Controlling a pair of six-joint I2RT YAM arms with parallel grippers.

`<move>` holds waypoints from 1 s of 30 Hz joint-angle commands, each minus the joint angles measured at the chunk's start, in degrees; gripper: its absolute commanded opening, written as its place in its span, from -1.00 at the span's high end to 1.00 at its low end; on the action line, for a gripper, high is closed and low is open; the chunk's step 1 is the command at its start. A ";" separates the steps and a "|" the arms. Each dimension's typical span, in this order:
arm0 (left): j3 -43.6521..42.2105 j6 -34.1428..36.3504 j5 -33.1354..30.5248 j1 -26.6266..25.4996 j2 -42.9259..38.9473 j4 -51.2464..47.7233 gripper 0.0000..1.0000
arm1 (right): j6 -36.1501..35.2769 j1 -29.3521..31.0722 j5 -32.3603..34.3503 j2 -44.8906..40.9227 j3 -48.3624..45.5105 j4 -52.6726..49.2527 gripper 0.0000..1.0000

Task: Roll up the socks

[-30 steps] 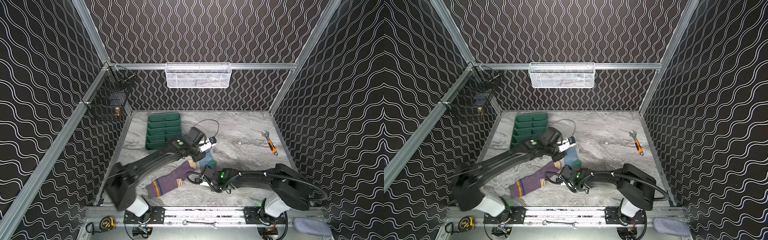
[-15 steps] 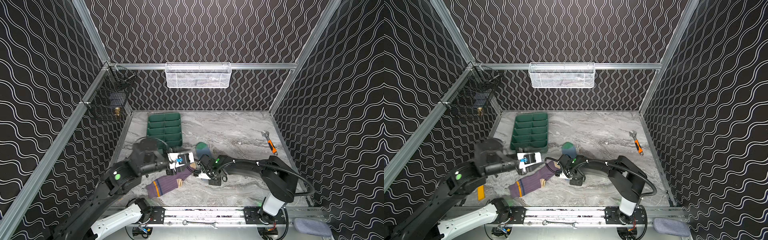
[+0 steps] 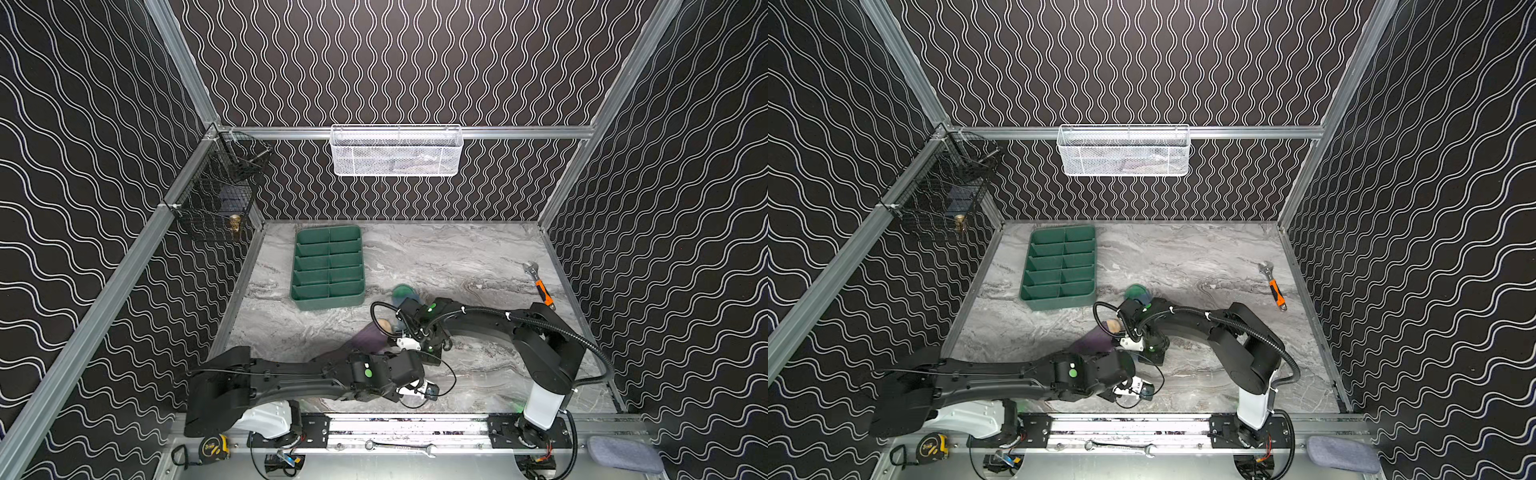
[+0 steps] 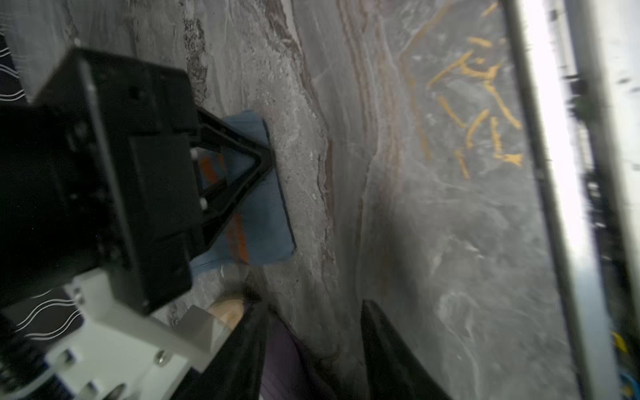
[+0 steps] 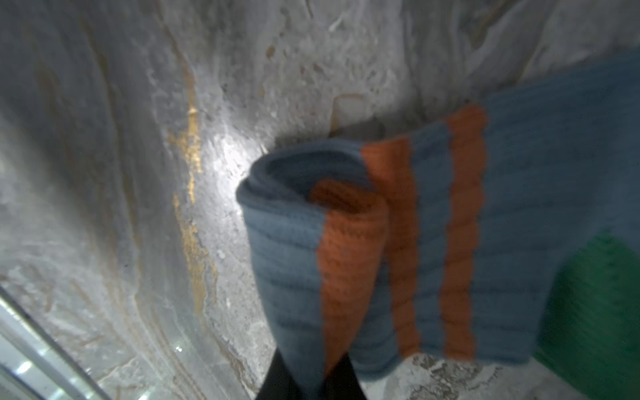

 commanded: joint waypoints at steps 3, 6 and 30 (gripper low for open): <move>-1.88 -3.58 -11.37 -0.15 5.23 15.88 -0.02 | -0.70 -0.71 -13.79 6.36 -1.22 -1.63 1.00; -2.66 -3.82 -13.20 -0.21 8.87 20.87 -0.01 | -0.42 -1.53 -16.99 9.35 0.01 -3.12 1.00; -1.64 -3.85 6.56 -0.74 4.28 3.18 -0.07 | 0.20 -10.65 -18.78 15.29 2.45 -2.15 1.00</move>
